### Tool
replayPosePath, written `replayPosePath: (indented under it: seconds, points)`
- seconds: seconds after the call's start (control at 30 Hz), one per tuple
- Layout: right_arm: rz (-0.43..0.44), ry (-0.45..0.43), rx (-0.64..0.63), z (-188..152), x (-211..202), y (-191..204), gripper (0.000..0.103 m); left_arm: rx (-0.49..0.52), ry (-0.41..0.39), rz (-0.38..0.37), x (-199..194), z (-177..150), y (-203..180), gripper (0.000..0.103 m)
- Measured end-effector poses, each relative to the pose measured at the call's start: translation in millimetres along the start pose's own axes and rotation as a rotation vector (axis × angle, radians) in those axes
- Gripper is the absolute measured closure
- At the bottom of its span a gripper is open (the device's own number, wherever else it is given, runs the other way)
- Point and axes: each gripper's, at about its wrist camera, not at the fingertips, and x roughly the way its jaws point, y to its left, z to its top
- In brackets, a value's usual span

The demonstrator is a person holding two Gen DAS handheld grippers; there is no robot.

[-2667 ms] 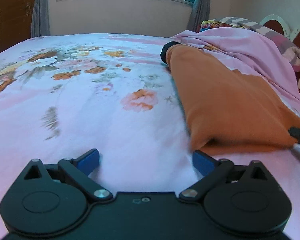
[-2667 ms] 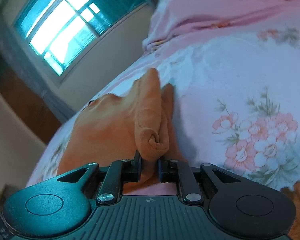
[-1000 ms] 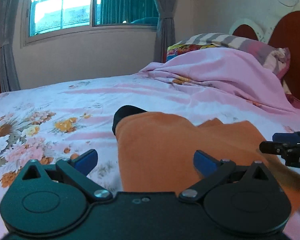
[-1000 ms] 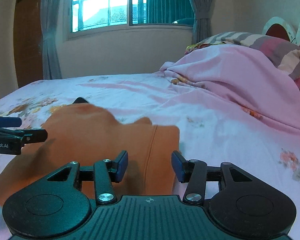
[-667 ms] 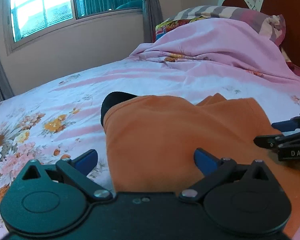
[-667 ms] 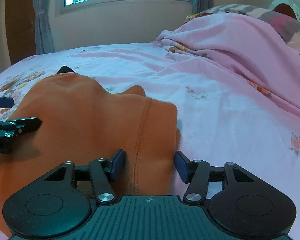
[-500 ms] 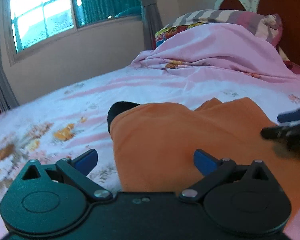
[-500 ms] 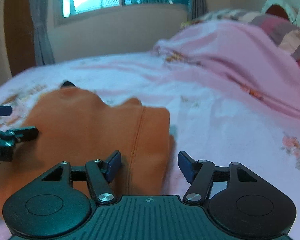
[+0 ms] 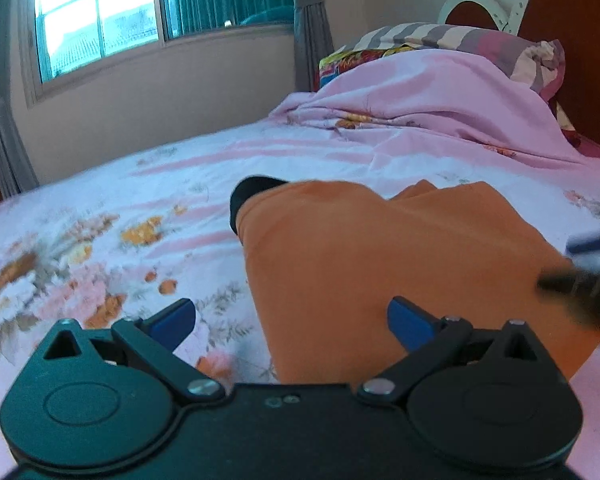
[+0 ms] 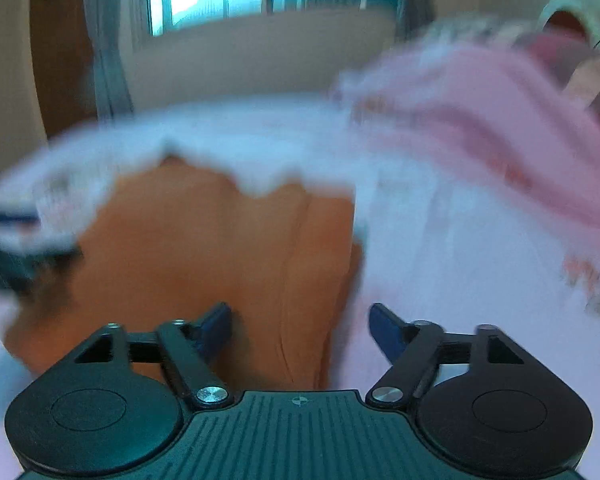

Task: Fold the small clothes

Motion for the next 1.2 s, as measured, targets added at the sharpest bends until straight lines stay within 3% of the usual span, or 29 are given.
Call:
replayPosePath:
  seconds: [0.03,0.13,0.23,0.33,0.4,0.5,0.7,0.77,0.87,1.03,1.2]
  points:
    - [0.006,0.023,0.015,-4,4,-4,0.021,-0.019,0.008,-0.019,0,0,5,0.001]
    - [0.043,-0.079,0.075,-6,-17,-16,0.021,-0.090,-0.013,-0.060,-12,-2,23,0.001]
    - [0.144,-0.137,0.153,-9,-32,-38,0.021,-0.207,0.002,-0.195,-12,-13,52,0.001]
    - [0.293,-0.090,0.312,-11,-21,-73,0.021,-0.361,0.064,-0.410,8,-26,81,0.001]
    - [0.391,-0.050,0.413,-12,-7,-93,0.021,-0.411,0.108,-0.496,25,-33,90,0.001]
    - [0.461,-0.022,0.477,-15,10,-107,0.021,-0.492,0.181,-0.656,53,-41,99,0.001]
    - [0.654,0.027,0.544,-1,48,-123,0.021,-0.570,0.219,-0.851,99,-43,106,0.001]
    - [0.707,0.055,0.537,6,60,-123,0.021,-0.582,0.222,-0.900,112,-40,108,0.002]
    - [0.773,0.093,0.502,20,81,-117,0.021,-0.524,0.217,-0.925,124,-34,100,0.003]
    - [0.821,0.115,0.447,42,110,-97,0.021,-0.472,0.192,-0.961,134,-28,93,0.004]
    - [0.851,0.069,0.370,49,119,-79,0.022,-0.391,0.167,-0.931,134,-22,82,0.004]
